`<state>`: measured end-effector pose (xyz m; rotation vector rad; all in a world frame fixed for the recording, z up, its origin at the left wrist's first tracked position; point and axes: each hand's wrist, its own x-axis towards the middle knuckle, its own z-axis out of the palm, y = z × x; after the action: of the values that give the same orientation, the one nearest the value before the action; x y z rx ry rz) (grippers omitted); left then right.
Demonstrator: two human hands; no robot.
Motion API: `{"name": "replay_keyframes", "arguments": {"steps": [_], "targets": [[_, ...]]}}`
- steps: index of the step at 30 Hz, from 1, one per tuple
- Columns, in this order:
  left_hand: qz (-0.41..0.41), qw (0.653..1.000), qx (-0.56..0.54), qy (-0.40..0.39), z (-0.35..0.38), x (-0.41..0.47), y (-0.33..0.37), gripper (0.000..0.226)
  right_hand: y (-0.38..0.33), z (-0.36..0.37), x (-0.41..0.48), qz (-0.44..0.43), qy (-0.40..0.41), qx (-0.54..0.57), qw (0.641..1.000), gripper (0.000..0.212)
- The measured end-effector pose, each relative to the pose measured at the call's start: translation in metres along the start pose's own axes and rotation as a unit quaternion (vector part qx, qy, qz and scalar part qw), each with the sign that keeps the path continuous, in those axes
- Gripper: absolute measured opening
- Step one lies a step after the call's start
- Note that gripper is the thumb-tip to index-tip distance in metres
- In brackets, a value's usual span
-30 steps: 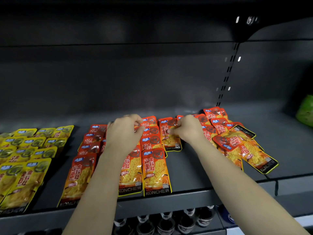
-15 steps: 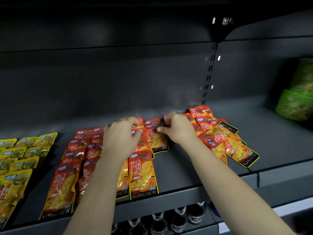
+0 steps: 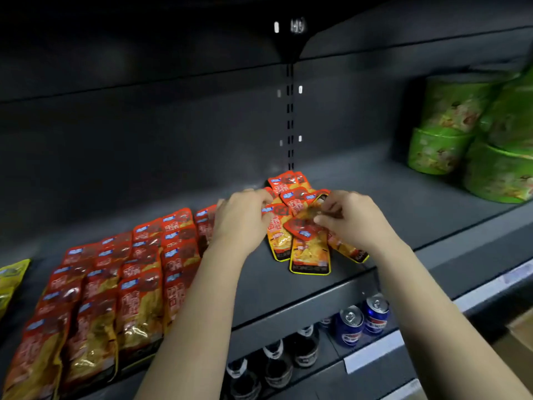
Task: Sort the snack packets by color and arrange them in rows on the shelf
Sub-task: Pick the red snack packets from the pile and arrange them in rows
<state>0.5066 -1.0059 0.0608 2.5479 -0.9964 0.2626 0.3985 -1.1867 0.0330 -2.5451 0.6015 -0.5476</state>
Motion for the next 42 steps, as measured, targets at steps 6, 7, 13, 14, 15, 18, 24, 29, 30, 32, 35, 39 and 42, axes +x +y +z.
{"name": "replay_keyframes", "arguments": {"steps": [6,7,13,14,15,18,24,29,30,32,35,39,42], "targets": [[0.023,0.999,-0.006,-0.039,0.021,0.021,0.042,0.023,0.036,-0.011,-0.008,0.011,0.012,0.001,1.000,0.026],[0.022,0.999,-0.011,-0.045,0.024,0.023,0.048,0.023,0.041,-0.012,-0.009,0.013,0.014,0.000,1.000,0.026],[0.004,0.996,0.004,-0.085,0.042,0.031,0.066,0.040,0.058,-0.018,-0.015,0.009,0.028,-0.001,1.000,0.028],[-0.003,0.996,0.009,-0.089,0.044,0.031,0.066,0.043,0.060,-0.018,-0.015,0.008,0.032,0.001,0.999,0.028],[-0.008,0.996,0.013,-0.090,0.046,0.032,0.066,0.046,0.062,-0.019,-0.016,0.008,0.034,0.003,0.999,0.029],[-0.024,0.996,0.017,-0.086,0.048,0.033,0.067,0.055,0.065,-0.019,-0.016,0.008,0.033,0.005,0.999,0.029],[-0.045,0.994,-0.014,-0.101,0.048,0.034,0.066,0.064,0.061,-0.019,-0.011,-0.002,0.034,0.020,0.999,0.029],[-0.029,0.995,-0.060,-0.080,0.045,0.030,0.066,0.064,0.055,-0.016,-0.007,-0.015,0.031,0.031,0.999,0.026],[-0.022,0.994,-0.082,-0.073,0.043,0.028,0.066,0.063,0.054,-0.015,-0.006,-0.017,0.031,0.038,0.999,0.027],[-0.013,0.991,-0.117,-0.059,0.037,0.026,0.066,0.061,0.051,-0.016,-0.005,-0.022,0.040,0.052,0.998,0.031],[0.014,0.992,-0.120,-0.034,0.025,0.024,0.066,0.056,0.045,-0.021,0.001,-0.046,0.057,0.043,0.996,0.051],[0.065,0.990,-0.124,-0.029,0.006,0.020,0.072,0.053,0.027,-0.036,0.010,-0.124,0.033,0.007,0.992,0.059],[0.103,0.989,-0.109,-0.010,-0.004,0.017,0.078,0.049,0.010,-0.043,0.008,-0.154,0.009,0.016,0.988,0.043]]}}
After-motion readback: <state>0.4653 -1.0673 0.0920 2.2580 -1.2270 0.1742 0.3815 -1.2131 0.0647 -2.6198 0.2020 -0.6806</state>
